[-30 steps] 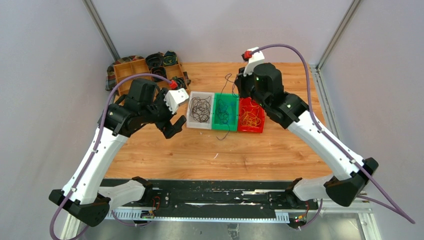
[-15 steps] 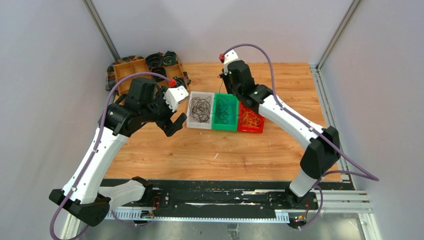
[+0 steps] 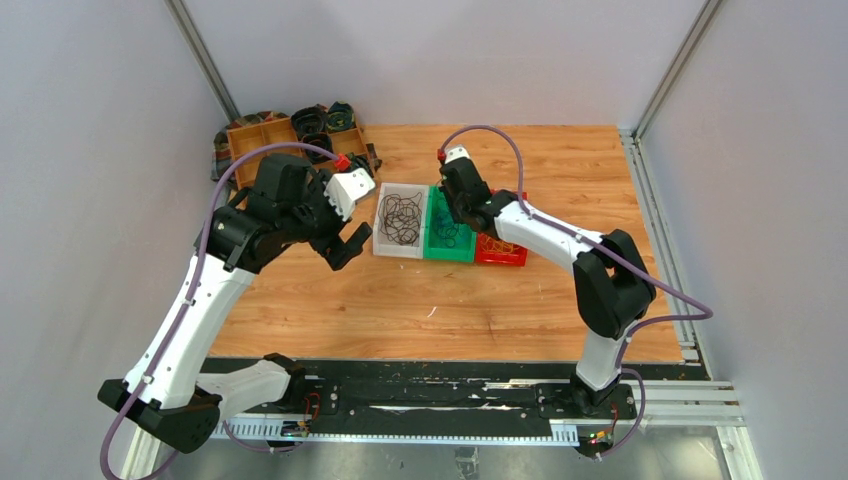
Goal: Untangle the cables
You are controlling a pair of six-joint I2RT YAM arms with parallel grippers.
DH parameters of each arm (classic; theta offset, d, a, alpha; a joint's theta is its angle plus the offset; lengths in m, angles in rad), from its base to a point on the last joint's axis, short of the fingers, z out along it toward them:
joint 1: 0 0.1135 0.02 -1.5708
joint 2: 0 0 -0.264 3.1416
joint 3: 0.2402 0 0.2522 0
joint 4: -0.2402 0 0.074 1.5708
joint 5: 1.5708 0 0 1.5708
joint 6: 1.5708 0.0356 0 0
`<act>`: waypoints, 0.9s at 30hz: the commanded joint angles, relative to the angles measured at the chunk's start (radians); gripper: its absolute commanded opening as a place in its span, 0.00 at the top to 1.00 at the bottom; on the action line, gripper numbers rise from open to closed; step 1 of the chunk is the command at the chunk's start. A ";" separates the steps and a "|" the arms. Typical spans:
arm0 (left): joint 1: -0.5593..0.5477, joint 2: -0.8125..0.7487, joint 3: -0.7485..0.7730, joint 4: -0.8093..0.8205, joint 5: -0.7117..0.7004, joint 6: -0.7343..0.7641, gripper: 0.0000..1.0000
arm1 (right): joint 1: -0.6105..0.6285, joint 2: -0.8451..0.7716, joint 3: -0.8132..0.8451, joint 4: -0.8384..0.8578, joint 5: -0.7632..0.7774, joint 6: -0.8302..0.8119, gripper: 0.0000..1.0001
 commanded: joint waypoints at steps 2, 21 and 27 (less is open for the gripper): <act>0.010 -0.009 0.032 0.018 -0.006 -0.009 0.02 | -0.019 -0.037 -0.029 0.034 -0.052 0.078 0.60; 0.021 -0.023 0.014 0.033 0.002 -0.001 0.02 | -0.101 0.091 0.186 -0.051 -0.143 0.038 0.47; 0.040 -0.011 0.013 0.042 0.010 0.005 0.02 | -0.101 0.165 0.189 -0.054 -0.139 0.054 0.58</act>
